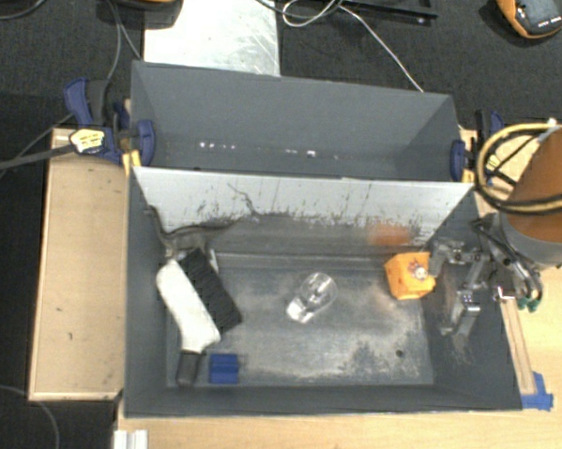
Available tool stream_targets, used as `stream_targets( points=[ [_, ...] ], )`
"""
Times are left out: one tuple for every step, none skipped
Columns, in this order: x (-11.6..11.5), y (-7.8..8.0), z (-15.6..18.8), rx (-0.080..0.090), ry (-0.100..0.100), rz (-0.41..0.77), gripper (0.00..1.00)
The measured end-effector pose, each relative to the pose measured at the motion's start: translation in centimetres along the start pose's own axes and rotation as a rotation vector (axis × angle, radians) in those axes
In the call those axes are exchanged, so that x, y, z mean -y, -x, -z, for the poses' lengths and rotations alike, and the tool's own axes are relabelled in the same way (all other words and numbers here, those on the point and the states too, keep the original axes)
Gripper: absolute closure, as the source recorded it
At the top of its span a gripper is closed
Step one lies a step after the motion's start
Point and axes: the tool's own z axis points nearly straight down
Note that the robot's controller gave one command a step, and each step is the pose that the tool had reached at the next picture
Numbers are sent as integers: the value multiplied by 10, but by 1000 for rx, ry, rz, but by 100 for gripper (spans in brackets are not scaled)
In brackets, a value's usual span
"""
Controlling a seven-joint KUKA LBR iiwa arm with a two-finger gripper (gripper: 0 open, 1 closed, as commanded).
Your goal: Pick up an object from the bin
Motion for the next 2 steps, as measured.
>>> stream_targets(
  points=[
    [0, 2, 4, 8, -2, 6, 0],
    [5, 20, -72, -3, 1, 27, 0]
  ],
)
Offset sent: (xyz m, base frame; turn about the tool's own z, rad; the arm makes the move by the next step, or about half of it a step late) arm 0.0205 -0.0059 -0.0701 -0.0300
